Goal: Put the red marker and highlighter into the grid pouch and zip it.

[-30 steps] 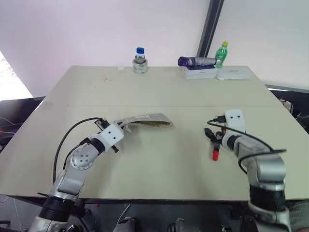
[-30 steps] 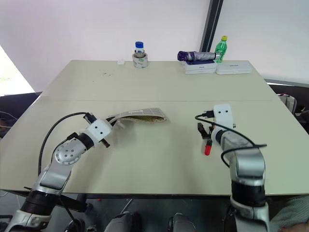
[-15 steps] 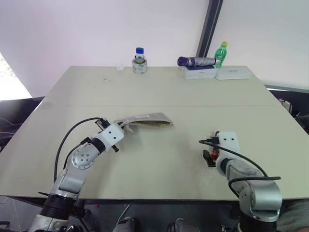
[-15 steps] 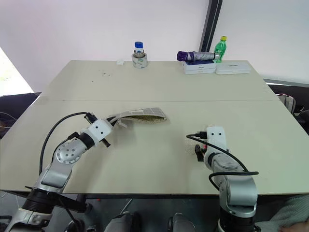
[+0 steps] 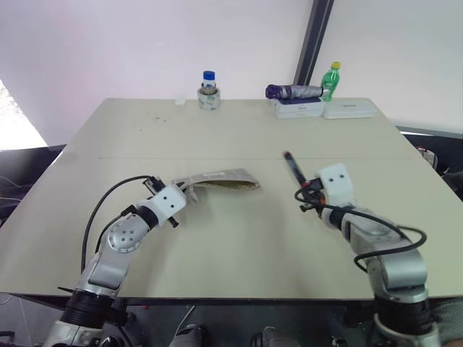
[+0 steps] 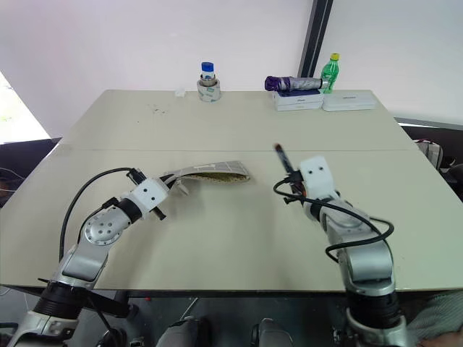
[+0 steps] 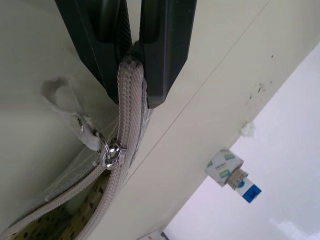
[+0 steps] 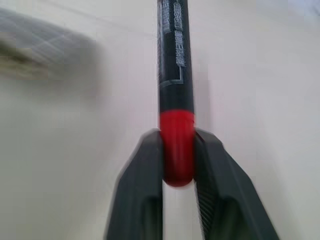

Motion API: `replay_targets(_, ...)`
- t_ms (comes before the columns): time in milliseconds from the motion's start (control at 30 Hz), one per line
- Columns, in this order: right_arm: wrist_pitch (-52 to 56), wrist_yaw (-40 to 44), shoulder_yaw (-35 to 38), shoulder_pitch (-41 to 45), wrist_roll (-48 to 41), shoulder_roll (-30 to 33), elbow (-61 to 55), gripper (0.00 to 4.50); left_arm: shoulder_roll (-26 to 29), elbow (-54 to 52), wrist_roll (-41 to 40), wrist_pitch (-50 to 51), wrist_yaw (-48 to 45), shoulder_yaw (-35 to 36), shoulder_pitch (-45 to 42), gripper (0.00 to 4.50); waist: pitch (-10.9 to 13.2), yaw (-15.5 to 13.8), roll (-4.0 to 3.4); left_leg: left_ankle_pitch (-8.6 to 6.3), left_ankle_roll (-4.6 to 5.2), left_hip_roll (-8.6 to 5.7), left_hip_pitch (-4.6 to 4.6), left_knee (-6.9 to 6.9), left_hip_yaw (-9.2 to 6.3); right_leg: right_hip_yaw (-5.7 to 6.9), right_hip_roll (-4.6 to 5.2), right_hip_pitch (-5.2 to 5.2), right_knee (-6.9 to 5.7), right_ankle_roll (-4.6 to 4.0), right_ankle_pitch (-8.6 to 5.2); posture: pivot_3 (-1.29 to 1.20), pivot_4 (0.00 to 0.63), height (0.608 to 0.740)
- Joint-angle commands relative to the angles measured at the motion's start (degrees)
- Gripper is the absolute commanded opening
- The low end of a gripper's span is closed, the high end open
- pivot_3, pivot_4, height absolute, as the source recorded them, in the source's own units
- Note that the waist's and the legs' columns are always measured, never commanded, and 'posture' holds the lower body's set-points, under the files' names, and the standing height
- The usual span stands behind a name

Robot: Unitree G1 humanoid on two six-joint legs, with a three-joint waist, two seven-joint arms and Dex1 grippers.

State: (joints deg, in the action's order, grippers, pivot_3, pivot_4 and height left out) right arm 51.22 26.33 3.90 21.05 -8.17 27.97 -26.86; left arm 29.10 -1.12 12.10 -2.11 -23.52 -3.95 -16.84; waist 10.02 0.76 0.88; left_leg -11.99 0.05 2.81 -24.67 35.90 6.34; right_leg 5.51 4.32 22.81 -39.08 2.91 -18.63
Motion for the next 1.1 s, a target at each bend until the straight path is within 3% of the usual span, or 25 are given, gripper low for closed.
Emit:
replay_targets(33, -11.3, 15.4, -2.9, -0.1, -4.1, 8.2, 2.2, 0.27, -0.4, -1.4, 0.5, -0.6, 0.9, 0.0, -0.8, 0.0, 0.1, -0.3, 0.09, -0.01, 0.02, -0.03, 0.0, 0.0, 0.0, 0.0, 0.02, -0.01, 0.0, 0.06, -0.03, 0.0, 0.15, 0.737)
replay_targets(133, -14.1, 22.9, -5.0, 0.2, -7.7, 11.5, 2.5, 0.27, -1.0, -2.1, 0.8, -0.7, 0.9, -0.7, -0.4, 0.0, 0.1, -0.2, 0.18, -0.03, 0.05, -0.04, 0.0, 0.04, 0.0, 0.01, 0.07, -0.04, 0.01, 0.09, -0.05, 0.0, 0.15, 0.737)
replay_targets(233, -16.8, 24.6, -8.4, 0.2, -5.8, 13.1, 3.5, 0.27, -0.9, -2.7, 0.9, -1.0, 0.3, -1.2, -0.2, 0.0, 0.1, -0.1, 0.2, -0.03, 0.06, -0.03, 0.0, 0.08, -0.02, 0.01, 0.08, -0.06, 0.01, 0.15, 0.01, 0.0, 0.15, 0.737)
replay_targets(800, -29.8, 19.8, -16.6, 6.9, 7.5, 10.9, 17.7, 0.27, -0.7, -4.5, 0.9, -1.2, -0.9, -2.2, 0.2, 0.0, 0.1, -0.1, 0.21, -0.03, 0.05, -0.04, 0.0, 0.17, 0.0, 0.01, 0.13, -0.08, -0.01, 0.16, 0.05, 0.0, 0.15, 0.737)
replay_targets(967, -29.5, 19.9, -22.7, 13.7, 13.7, 8.8, 16.8, 0.27, -1.8, -4.9, 1.2, -0.5, -1.0, -3.1, 0.4, 0.0, 0.1, 0.0, 0.2, -0.02, 0.04, -0.03, 0.01, 0.17, 0.0, 0.01, 0.12, -0.07, -0.03, 0.17, 0.06, 0.0, 0.15, 0.737)
replay_targets(1100, -35.1, 18.8, -28.3, 17.3, 21.6, 8.1, 19.6, 0.27, -2.0, -5.1, 1.3, -0.6, -1.5, -3.6, 0.0, 0.0, 0.1, -0.2, 0.21, -0.02, 0.04, -0.04, 0.01, 0.19, 0.01, 0.01, 0.14, -0.08, -0.03, 0.17, 0.05, 0.0, 0.15, 0.737)
